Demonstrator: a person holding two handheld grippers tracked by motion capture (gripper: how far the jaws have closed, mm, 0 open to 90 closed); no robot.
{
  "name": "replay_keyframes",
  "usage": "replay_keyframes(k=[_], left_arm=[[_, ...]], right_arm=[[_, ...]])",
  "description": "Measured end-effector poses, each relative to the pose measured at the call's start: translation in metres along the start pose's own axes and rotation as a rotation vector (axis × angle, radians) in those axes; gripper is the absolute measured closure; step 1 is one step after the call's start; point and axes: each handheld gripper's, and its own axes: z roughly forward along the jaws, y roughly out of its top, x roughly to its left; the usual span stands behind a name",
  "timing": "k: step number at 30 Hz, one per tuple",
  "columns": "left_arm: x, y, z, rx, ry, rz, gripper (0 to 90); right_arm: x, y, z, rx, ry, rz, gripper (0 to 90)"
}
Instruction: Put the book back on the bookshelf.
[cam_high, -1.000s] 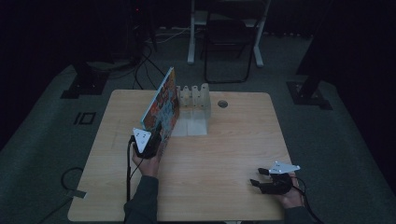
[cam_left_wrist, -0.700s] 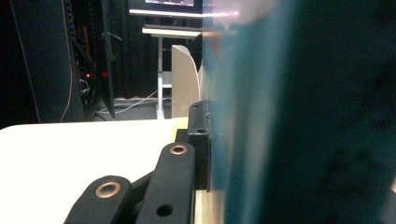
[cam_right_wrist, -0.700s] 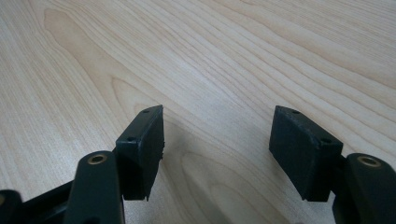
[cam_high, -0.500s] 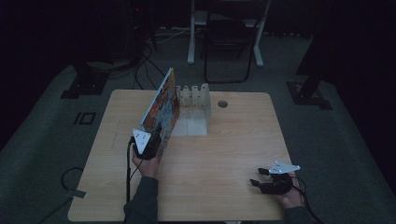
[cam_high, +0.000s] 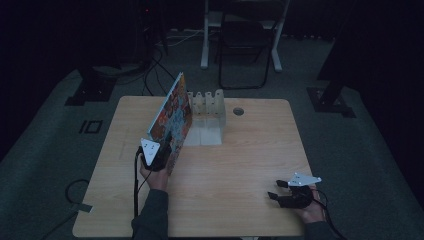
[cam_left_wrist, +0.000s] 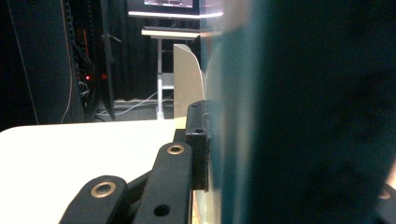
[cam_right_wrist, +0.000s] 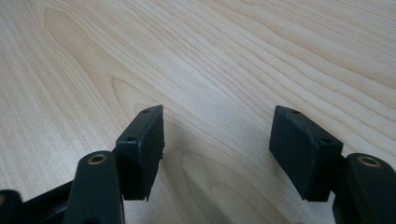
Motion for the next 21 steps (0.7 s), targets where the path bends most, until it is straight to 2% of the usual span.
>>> replay_keyframes(k=[5, 15, 21], left_arm=[[-0.0002, -0.0019, 0.0010, 0.009, -0.014, 0.014, 75.5], [0.0060, -0.0027, -0.0031, 0.006, -0.018, -0.008, 56.3], [0.0070, -0.0014, -0.0062, 0.021, -0.021, 0.016, 48.0]], right_arm=[[0.0000, 0.0000, 0.0000, 0.000, 0.000, 0.000, 34.7], [0.0000, 0.0000, 0.0000, 0.000, 0.000, 0.000, 34.7], [0.0001, 0.0000, 0.0001, 0.000, -0.001, -0.002, 34.7]])
